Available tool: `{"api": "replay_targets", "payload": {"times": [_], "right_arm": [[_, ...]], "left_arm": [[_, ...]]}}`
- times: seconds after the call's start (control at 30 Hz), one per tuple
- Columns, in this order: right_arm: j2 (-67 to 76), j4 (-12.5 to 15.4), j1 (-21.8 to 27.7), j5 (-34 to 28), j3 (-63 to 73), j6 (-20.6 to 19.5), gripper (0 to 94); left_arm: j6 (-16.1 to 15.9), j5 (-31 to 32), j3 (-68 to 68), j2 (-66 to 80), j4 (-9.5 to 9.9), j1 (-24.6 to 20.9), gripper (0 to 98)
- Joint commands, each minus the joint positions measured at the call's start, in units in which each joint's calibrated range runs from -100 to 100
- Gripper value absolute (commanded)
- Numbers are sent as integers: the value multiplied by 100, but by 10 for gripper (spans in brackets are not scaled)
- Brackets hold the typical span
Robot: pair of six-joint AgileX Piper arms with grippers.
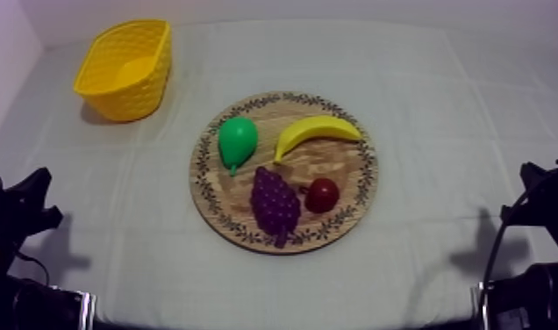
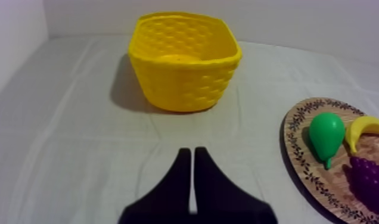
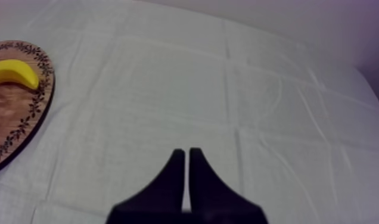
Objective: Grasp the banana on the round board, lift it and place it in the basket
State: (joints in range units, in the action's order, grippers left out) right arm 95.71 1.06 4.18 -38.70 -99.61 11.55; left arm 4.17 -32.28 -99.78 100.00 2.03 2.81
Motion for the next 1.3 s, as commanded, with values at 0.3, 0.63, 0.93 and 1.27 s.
{"api": "replay_targets", "payload": {"times": [0.3,0.63,0.93,1.27], "right_arm": [[5,-1,3,-1,-5,0,4],[5,-1,3,-1,-5,0,4],[5,-1,3,-1,-5,0,4],[5,-1,3,-1,-5,0,4]], "left_arm": [[21,3,1,0,-1,12,2],[19,3,1,0,-1,13,2],[-33,3,1,0,-1,13,2],[-17,3,1,0,-1,13,2]]}}
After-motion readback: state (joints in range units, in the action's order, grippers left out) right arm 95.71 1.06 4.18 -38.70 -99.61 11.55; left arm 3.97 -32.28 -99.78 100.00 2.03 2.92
